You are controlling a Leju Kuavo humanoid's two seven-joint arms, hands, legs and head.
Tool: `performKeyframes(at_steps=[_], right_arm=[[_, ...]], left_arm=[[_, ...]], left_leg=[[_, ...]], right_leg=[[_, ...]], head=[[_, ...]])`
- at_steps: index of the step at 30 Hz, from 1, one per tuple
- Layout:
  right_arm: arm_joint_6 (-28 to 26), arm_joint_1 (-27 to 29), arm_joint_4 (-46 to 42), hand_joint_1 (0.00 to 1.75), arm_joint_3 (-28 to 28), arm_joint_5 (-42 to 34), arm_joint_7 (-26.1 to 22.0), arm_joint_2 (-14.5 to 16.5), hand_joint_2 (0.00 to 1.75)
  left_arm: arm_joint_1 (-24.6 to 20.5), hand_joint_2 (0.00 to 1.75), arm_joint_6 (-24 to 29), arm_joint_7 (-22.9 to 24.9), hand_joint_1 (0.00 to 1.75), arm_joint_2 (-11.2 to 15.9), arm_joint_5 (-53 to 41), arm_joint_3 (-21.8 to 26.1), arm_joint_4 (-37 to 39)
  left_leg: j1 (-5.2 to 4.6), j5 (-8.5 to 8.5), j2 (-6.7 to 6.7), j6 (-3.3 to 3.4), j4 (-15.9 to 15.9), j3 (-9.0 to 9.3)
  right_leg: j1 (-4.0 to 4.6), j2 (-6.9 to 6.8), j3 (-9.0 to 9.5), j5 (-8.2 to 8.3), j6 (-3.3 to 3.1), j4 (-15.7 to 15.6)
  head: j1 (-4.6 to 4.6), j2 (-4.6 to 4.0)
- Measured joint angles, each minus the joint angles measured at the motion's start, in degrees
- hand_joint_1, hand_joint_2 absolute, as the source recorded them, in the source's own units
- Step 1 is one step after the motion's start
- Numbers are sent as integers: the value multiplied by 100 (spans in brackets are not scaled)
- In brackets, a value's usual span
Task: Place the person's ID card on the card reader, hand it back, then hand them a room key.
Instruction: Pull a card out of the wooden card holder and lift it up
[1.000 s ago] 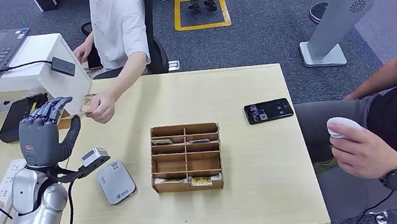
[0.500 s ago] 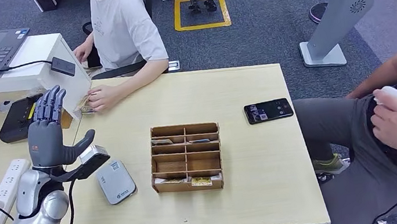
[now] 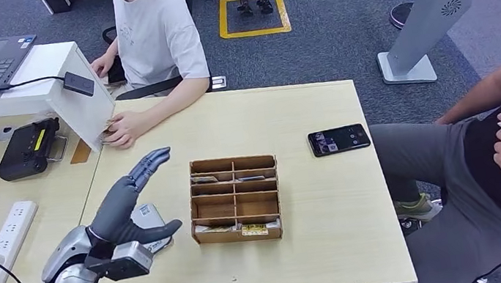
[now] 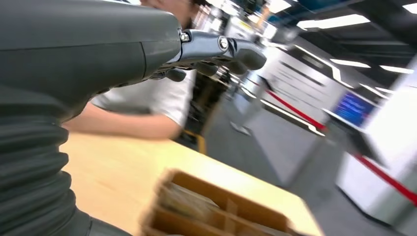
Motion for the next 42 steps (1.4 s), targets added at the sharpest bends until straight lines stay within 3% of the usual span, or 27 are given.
performKeyframes(at_steps=[3,8,11,42], right_arm=[[-44,10,16,0,56,21,11,-1,0],[-39,5,32,0,67,-21,68,-1,0],[-38,4,38,0,67,-28,73,-1,0],[-30,-6,43,0,68,-59,92,-1,0]], left_arm=[[256,175,-32,-40,0,76,-271,-461,-454],[567,175,634,18,0,212,-1135,-1040,-569],[635,175,757,34,0,292,-1279,-1218,-568],[666,175,768,180,0,468,-1342,-1516,-564]], left_leg=[[0,-3,0,3,-1,0],[2,-1,-1,3,-2,1],[3,2,-1,0,-3,1],[2,3,-2,0,-2,0]], right_leg=[[0,-1,-1,-1,1,-2],[2,-6,-12,-1,0,1],[2,-7,-12,-1,0,3],[2,-8,0,0,0,3]], head=[[-1,-1],[-2,-1],[-1,-1],[-1,0]])
